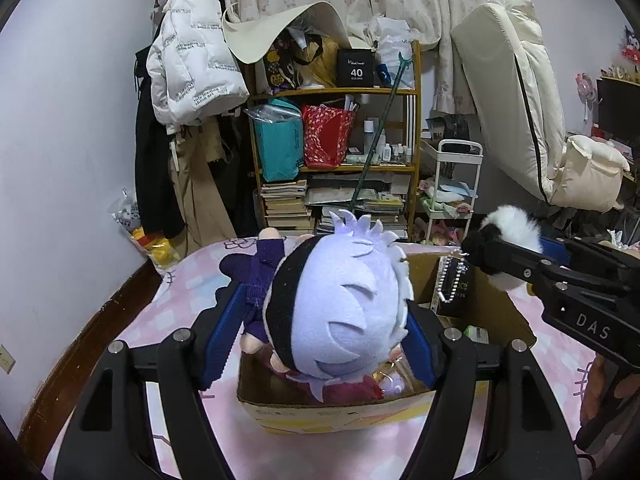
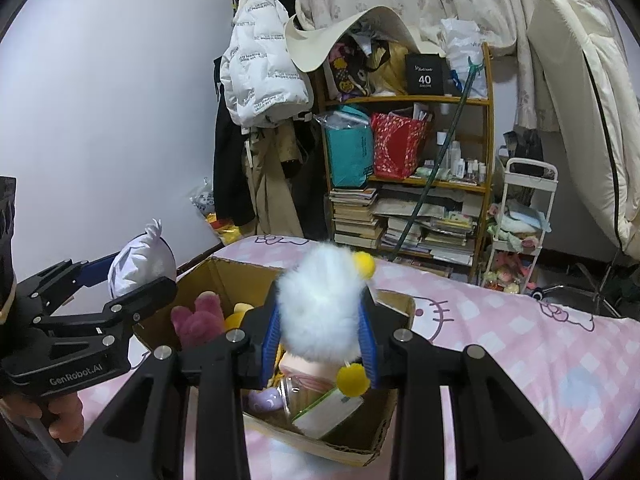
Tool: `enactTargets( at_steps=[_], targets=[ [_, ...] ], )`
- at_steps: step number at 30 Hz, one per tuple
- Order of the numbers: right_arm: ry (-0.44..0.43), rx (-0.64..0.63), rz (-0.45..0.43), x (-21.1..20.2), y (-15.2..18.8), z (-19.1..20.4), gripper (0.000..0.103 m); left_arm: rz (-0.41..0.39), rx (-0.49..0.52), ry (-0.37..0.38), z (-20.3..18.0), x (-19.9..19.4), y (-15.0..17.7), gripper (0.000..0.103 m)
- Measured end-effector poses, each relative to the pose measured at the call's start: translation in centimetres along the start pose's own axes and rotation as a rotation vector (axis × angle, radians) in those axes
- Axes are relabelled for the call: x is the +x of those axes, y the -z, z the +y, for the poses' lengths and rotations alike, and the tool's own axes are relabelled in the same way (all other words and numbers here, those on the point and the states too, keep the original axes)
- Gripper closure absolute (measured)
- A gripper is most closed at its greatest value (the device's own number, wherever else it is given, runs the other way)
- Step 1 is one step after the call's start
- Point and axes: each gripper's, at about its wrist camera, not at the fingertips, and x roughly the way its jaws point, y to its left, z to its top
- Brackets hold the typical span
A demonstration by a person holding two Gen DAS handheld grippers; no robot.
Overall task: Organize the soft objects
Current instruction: 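Lift the fluffy plush and white-haired doll and carry both over the box, then open both grippers to drop the fluffy plush and doll into the box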
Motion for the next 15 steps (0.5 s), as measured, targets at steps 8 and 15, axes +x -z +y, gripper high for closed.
enactTargets(
  at_steps=[8,15],
  targets=[
    [0.001,0.004,0.026,0.6,0.3,-0.2,0.066,0.024,0.010,0.012,-0.2,0.4,0.4,0.030],
    [0.000,0.007,0.056,1.3,0.5,-0.3,0.066,0.015,0.002,0.022,-0.2,0.8,0.5,0.021]
  ],
)
